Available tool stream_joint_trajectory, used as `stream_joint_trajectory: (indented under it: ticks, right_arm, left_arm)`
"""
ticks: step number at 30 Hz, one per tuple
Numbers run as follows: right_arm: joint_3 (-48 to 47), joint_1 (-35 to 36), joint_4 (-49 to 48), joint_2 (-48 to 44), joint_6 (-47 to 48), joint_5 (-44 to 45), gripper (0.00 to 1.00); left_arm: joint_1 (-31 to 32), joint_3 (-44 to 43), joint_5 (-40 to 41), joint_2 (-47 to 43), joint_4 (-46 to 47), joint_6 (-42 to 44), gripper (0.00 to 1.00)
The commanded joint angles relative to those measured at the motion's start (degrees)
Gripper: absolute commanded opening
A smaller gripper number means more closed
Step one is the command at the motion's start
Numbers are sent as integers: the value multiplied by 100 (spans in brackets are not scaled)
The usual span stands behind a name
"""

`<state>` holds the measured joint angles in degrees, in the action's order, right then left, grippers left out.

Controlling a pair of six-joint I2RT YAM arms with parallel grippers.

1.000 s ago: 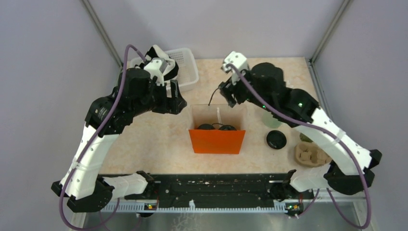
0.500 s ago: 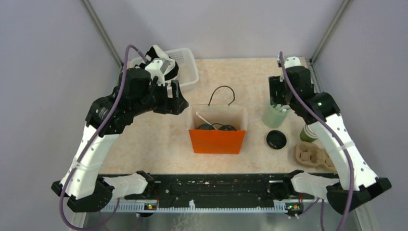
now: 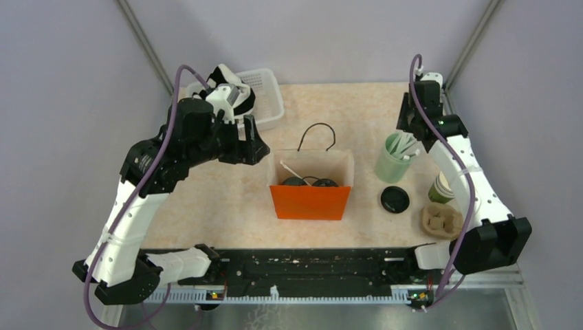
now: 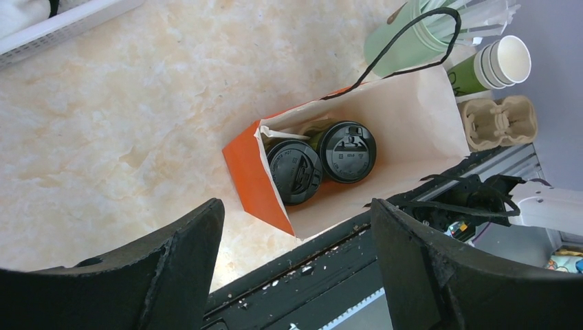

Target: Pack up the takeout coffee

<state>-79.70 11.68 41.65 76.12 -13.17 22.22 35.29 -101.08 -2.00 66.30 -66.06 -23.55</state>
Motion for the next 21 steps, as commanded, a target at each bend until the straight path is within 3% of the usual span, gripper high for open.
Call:
stream_joint_trajectory:
  ticks: [1,6,18,21]
  right_arm:
    - [7,-282,-660,190,49,-45,38]
    - [-20,-427,-868,454,101,-264,32]
    - [78,-448,-1141,793,200,-250,31]
    - [72,-447,-1165,824,259,-264,27]
  left_arm:
    - [-12,-9,76,-187,43,-79,84]
    - [-7,-18,91,-180,16,-97,84]
    - [-8,-47,120,-134,-27,-82,84]
    - [-9,-93,121,-98,-46,-48,84]
